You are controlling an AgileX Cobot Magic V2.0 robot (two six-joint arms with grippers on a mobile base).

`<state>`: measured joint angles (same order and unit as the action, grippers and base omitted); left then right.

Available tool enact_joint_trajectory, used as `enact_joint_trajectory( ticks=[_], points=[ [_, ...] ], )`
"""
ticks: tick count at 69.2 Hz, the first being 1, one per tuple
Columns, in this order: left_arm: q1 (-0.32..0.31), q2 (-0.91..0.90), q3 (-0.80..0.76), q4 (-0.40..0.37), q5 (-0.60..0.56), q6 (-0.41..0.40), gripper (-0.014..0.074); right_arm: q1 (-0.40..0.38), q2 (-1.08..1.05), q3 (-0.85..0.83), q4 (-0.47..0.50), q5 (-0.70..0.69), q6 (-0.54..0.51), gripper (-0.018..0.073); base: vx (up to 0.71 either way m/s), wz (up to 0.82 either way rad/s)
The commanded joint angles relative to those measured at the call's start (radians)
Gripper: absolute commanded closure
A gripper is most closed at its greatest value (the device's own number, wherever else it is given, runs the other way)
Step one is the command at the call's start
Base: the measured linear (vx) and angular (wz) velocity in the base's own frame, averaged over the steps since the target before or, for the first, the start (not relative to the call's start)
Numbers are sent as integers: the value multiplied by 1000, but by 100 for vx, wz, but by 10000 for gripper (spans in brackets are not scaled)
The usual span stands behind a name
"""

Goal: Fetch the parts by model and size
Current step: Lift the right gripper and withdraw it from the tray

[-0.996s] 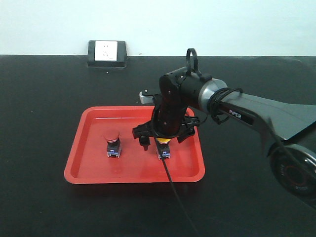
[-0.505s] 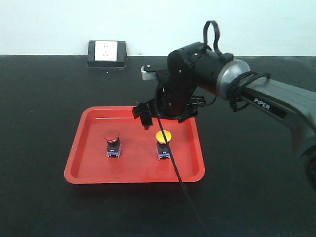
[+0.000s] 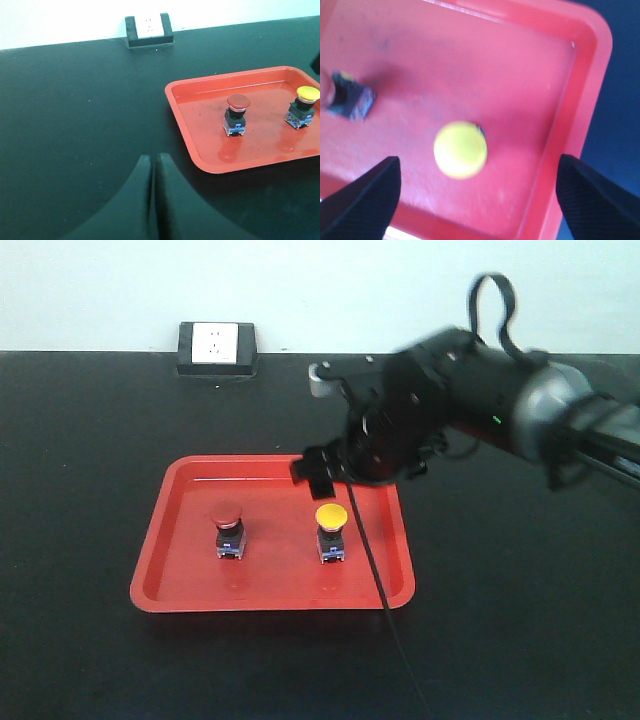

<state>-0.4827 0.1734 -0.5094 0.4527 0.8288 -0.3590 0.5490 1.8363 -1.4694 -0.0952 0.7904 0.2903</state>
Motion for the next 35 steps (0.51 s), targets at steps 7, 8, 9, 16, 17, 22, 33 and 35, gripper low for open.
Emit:
enact_joint_trajectory(
  ticks=[7, 8, 9, 16, 17, 22, 33, 35],
  points=[
    [-2, 14, -26, 11, -61, -2, 603, 0, -278, 290, -28, -336, -2, -29, 0, 0],
    [-2, 14, -26, 11, -61, -2, 603, 0, -287, 314, -30, -357, -2, -29, 0, 0],
    [-2, 14, -26, 11, -61, -2, 603, 0, -306, 338, -34, -377, -2, -29, 0, 0],
    [-2, 14, -26, 11, -61, -2, 603, 0, -445, 490, -60, -495, -2, -28, 0, 0],
    [-2, 14, -26, 11, -61, -2, 603, -1, -465, 509, -63, -508, -2, -27, 0, 0],
    [-2, 14, -26, 11, -61, -2, 603, -1, -565, 594, -84, -557, -2, -17, 0, 0],
    [-2, 14, -26, 11, -61, -2, 603, -1, -784, 726, -111, -571, -3, 52, 0, 0],
    [-2, 14, -26, 11, -61, -2, 603, -1, -821, 744, -120, -570, -3, 78, 0, 0]
  ],
)
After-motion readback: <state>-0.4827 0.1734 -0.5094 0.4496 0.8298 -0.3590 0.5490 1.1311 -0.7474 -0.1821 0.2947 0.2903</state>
